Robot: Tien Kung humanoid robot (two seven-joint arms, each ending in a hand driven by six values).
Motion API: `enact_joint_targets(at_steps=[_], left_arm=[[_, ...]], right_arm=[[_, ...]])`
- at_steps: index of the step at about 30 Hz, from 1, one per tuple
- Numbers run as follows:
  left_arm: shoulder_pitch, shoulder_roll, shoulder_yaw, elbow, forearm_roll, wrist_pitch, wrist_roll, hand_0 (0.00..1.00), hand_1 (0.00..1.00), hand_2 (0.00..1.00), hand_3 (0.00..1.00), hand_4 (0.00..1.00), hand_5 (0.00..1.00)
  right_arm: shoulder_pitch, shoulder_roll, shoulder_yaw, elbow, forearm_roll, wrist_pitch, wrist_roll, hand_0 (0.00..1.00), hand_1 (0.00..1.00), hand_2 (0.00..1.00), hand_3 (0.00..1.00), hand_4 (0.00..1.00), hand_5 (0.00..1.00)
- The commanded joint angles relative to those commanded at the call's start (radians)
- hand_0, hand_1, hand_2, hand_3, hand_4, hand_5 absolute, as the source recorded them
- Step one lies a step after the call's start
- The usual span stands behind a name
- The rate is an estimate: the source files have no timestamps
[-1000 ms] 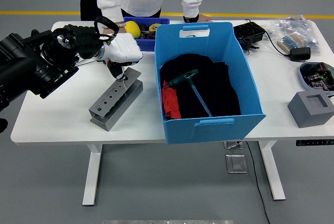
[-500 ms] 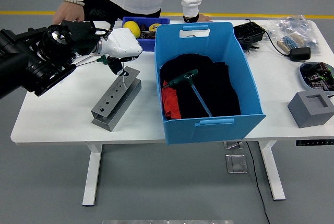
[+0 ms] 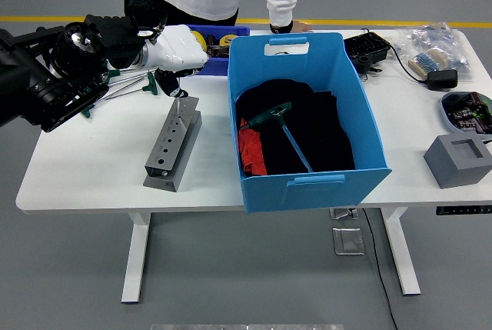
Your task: Lift tool from toolbox,place it in box,lift tool from toolbox,place it in box
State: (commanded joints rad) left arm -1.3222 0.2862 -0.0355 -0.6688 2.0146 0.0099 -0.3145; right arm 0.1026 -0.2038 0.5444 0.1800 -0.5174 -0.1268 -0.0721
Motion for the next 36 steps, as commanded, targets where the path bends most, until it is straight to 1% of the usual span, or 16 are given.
enact_joint_targets(at_steps=[4, 10, 13, 15, 16, 18, 19, 22, 25, 29, 33, 36], left_arm=[[-0.005, 0.008, -0.008, -0.019, -0.043, -0.019, 0.008, 0.118, 0.002, 0.007, 0.047, 0.738, 0.253], [-0.014, 0.011, -0.033, -0.036, -0.092, -0.041, 0.016, 0.118, 0.002, 0.007, 0.048, 0.736, 0.246], [-0.025, 0.018, -0.052, -0.048, -0.106, -0.064, 0.028, 0.118, 0.002, 0.007, 0.048, 0.736, 0.246], [-0.03, 0.026, -0.073, -0.057, -0.117, -0.078, 0.038, 0.118, 0.002, 0.007, 0.048, 0.735, 0.245], [-0.03, 0.033, -0.095, -0.065, -0.128, -0.086, 0.045, 0.118, 0.002, 0.007, 0.048, 0.735, 0.245], [-0.027, 0.039, -0.125, -0.073, -0.136, -0.088, 0.052, 0.118, 0.002, 0.007, 0.048, 0.735, 0.245], [-0.021, 0.045, -0.156, -0.081, -0.144, -0.088, 0.057, 0.118, 0.002, 0.007, 0.048, 0.735, 0.245], [-0.002, 0.053, -0.231, -0.093, -0.143, -0.081, 0.06, 0.118, 0.002, 0.007, 0.051, 0.736, 0.249], [0.027, 0.055, -0.334, -0.099, -0.141, -0.059, 0.056, 0.118, 0.002, 0.007, 0.051, 0.736, 0.249], [0.059, 0.053, -0.444, -0.123, -0.184, -0.034, 0.049, 0.117, 0.002, 0.007, 0.051, 0.739, 0.258], [0.091, 0.035, -0.52, -0.144, -0.212, 0.001, 0.04, 0.118, 0.002, 0.007, 0.051, 0.739, 0.265], [0.111, 0.011, -0.544, -0.144, -0.218, 0.023, 0.035, 0.118, 0.002, 0.007, 0.051, 0.739, 0.265]], right_arm=[[-0.002, 0.0, 0.003, 0.0, -0.002, 0.0, -0.001, 0.652, 0.645, 0.728, 0.624, 0.917, 0.689], [-0.007, 0.003, 0.01, 0.0, -0.01, -0.001, -0.004, 0.651, 0.645, 0.729, 0.622, 0.916, 0.691], [-0.009, 0.004, 0.019, 0.0, -0.019, -0.001, -0.007, 0.651, 0.645, 0.729, 0.622, 0.916, 0.691], [-0.009, 0.005, 0.02, 0.0, -0.02, -0.002, -0.007, 0.651, 0.645, 0.729, 0.622, 0.915, 0.691], [-0.01, 0.005, 0.02, 0.0, -0.021, -0.001, -0.007, 0.651, 0.645, 0.729, 0.622, 0.915, 0.691], [-0.01, 0.005, 0.021, 0.0, -0.022, -0.001, -0.007, 0.651, 0.645, 0.729, 0.622, 0.915, 0.691], [-0.01, 0.006, 0.019, 0.0, -0.019, -0.002, -0.007, 0.651, 0.645, 0.729, 0.622, 0.915, 0.691], [-0.01, 0.006, 0.016, 0.0, -0.016, -0.002, -0.006, 0.651, 0.644, 0.729, 0.623, 0.913, 0.691], [-0.009, 0.005, 0.005, 0.0, -0.008, -0.001, -0.005, 0.651, 0.644, 0.729, 0.623, 0.913, 0.691], [-0.007, 0.006, 0.006, 0.0, -0.01, -0.001, -0.005, 0.651, 0.645, 0.729, 0.622, 0.913, 0.691], [-0.004, 0.006, 0.0, 0.0, -0.007, 0.0, -0.006, 0.651, 0.645, 0.728, 0.621, 0.912, 0.69], [0.0, 0.006, -0.006, 0.0, -0.003, 0.001, -0.006, 0.651, 0.645, 0.728, 0.621, 0.912, 0.69]])
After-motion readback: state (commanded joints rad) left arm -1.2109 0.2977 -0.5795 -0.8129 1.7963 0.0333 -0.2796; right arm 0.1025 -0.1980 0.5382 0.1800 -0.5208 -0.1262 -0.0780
